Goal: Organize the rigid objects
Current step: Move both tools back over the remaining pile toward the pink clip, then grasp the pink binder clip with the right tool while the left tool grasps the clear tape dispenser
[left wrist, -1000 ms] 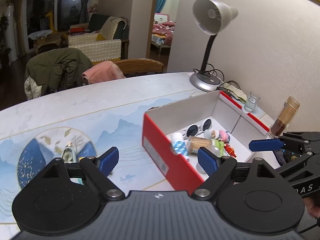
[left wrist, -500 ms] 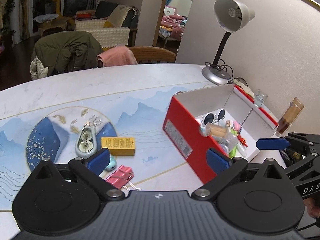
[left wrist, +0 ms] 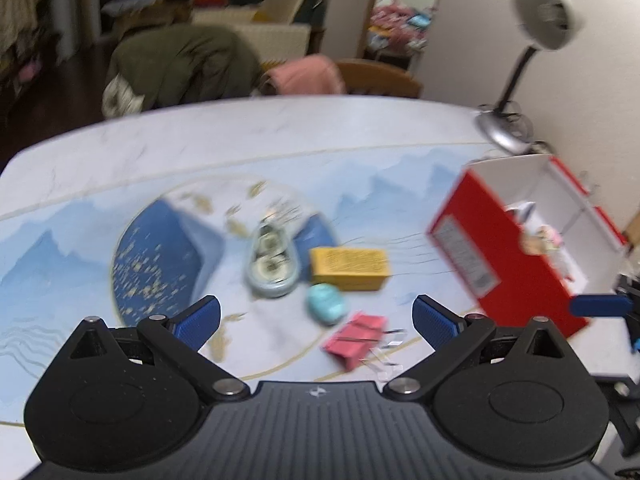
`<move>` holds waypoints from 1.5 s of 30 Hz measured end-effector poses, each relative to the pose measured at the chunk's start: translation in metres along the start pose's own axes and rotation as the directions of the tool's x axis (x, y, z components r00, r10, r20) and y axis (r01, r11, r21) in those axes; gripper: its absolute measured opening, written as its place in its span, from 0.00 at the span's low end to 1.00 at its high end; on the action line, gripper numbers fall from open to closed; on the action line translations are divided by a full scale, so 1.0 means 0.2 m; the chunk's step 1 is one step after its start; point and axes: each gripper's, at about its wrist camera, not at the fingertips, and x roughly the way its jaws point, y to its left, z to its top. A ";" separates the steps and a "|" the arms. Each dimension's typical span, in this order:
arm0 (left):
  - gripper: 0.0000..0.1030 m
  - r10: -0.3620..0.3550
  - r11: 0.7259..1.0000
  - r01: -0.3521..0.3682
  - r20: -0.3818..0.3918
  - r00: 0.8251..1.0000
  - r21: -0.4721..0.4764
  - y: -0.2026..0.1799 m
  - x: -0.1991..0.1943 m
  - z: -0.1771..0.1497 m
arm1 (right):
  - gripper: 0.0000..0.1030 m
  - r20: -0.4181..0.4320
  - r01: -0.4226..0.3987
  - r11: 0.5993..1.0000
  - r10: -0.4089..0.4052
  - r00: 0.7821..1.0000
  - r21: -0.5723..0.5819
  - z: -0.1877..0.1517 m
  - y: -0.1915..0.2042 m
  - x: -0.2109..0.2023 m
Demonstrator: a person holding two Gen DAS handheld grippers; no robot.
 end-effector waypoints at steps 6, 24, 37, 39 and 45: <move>1.00 0.036 0.999 -0.036 -0.067 0.997 -0.007 0.13 0.18 0.02 | 0.92 -0.045 -0.020 0.999 0.018 0.999 -0.039 0.03 0.09 0.16; 1.00 0.084 0.996 -0.083 -0.145 0.986 0.019 0.21 0.64 0.18 | 0.86 -0.177 -0.067 0.986 0.040 0.983 -0.150 0.11 0.24 0.67; 0.93 0.136 0.987 -0.124 -0.114 0.984 0.104 0.15 0.71 0.19 | 0.73 -0.210 -0.036 0.973 -0.013 0.978 -0.229 0.09 0.27 0.86; 0.84 0.127 0.987 -0.115 -0.104 0.986 0.116 0.14 0.70 0.19 | 0.71 -0.203 -0.026 0.969 -0.025 0.979 -0.246 0.09 0.28 0.86; 0.47 0.101 0.985 -0.087 -0.082 0.992 0.151 0.08 0.67 0.20 | 0.53 -0.191 -0.008 0.963 -0.046 0.980 -0.270 0.09 0.29 0.85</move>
